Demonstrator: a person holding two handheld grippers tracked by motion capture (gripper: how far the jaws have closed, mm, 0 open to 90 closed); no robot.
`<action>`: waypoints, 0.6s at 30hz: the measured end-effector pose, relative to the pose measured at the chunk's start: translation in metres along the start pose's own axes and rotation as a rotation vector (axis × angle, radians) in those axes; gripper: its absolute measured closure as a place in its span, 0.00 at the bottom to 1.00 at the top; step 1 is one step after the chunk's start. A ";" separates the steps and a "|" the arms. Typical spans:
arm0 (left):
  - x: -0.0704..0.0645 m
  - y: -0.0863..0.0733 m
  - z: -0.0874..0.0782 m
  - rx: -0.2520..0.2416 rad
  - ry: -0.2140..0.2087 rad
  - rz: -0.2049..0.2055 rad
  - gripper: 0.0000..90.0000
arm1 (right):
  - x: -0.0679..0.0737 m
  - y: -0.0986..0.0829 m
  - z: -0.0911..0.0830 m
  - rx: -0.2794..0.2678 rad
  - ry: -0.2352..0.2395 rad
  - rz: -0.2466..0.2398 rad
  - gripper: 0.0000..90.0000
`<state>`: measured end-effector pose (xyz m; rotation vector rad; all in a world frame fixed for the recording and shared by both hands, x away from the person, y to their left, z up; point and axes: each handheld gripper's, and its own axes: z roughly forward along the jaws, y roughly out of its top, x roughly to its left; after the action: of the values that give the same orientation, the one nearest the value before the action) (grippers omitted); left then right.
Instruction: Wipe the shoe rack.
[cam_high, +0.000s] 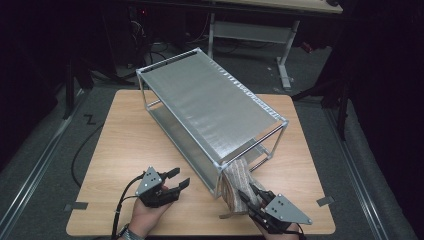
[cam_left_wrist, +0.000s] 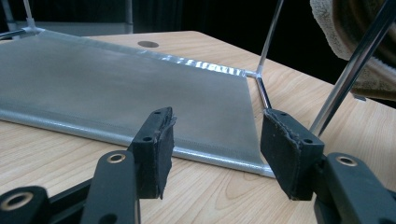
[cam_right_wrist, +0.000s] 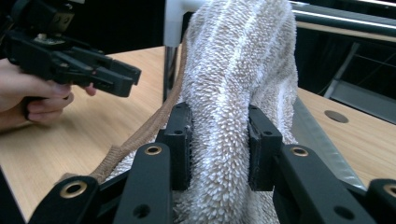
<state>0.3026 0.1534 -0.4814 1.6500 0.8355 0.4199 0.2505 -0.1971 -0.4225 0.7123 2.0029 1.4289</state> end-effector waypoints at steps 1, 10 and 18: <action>0.000 0.000 0.000 0.001 0.001 0.001 0.49 | -0.001 0.000 0.000 -0.002 -0.012 0.000 0.74; 0.002 -0.007 -0.008 0.030 0.020 -0.002 0.49 | -0.042 -0.007 0.006 0.023 -0.157 0.097 0.74; 0.003 -0.013 -0.023 0.044 0.053 -0.009 0.50 | -0.093 -0.017 0.005 0.022 -0.314 0.208 0.74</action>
<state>0.2854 0.1723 -0.4887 1.6814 0.8974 0.4435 0.3171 -0.2645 -0.4266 1.1084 1.7434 1.3139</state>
